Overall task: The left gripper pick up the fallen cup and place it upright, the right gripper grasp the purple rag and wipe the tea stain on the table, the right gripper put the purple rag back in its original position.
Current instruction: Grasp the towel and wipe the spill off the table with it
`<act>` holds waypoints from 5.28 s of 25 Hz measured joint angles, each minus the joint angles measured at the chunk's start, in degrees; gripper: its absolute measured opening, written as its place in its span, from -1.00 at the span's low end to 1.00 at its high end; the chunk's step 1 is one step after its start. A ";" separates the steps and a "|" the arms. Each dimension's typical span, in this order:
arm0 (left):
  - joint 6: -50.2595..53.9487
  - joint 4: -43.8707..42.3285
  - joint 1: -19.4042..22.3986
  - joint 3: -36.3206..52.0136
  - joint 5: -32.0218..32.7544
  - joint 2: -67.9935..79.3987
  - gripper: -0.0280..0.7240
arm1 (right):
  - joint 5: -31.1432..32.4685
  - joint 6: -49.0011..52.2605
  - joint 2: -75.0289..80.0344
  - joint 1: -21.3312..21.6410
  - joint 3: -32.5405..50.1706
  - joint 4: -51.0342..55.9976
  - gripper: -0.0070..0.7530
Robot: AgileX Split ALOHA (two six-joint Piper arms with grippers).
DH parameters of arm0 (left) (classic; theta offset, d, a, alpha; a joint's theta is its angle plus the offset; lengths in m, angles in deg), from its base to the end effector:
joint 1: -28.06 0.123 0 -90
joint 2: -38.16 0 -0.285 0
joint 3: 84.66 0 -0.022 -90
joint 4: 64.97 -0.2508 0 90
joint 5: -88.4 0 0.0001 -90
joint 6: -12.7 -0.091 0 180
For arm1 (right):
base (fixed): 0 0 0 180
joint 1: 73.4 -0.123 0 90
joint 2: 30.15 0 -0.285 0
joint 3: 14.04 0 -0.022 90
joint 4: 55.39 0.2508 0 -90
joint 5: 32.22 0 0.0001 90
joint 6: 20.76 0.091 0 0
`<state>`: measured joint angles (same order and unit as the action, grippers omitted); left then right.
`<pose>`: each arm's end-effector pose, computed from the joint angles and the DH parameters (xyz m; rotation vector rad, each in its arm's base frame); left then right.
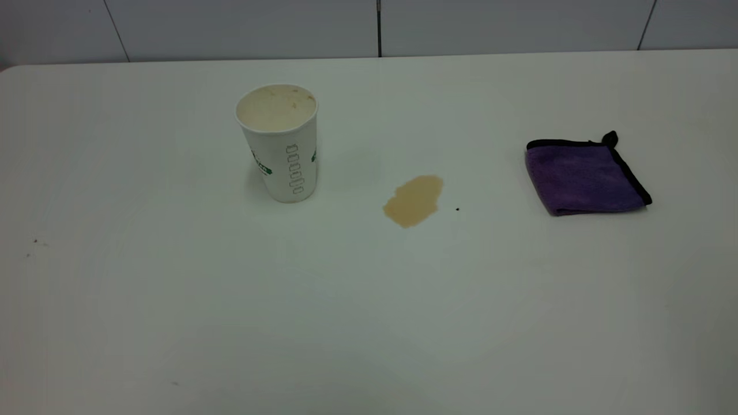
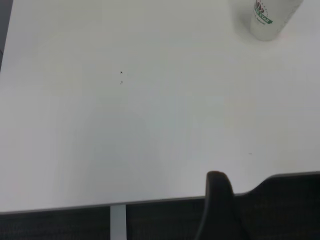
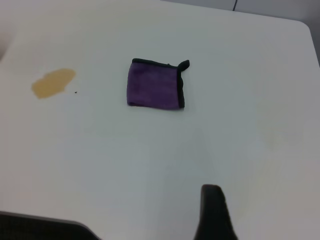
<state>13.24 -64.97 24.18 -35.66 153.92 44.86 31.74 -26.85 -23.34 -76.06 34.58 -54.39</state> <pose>-0.0105 0.0007 0.2685 0.0617 2.1151 -0.0460 -0.0098 0.0010 0.2725 -0.1605 2.0775 -0.0155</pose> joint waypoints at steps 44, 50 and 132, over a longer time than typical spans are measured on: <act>0.00 0.00 0.00 0.00 0.00 -0.02 0.48 | -37.17 -34.33 96.42 0.00 -19.98 30.82 0.63; 0.00 0.00 0.00 0.00 0.00 -0.02 0.48 | -37.47 -34.35 112.61 -0.59 -32.88 30.87 0.59; 0.00 0.00 0.00 0.00 0.00 -0.02 0.48 | -6.30 -3.76 160.09 -30.54 -96.63 0.38 -0.86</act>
<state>13.24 -64.97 24.18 -35.66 153.92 44.84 25.44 -30.61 136.75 -106.60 -62.06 -54.01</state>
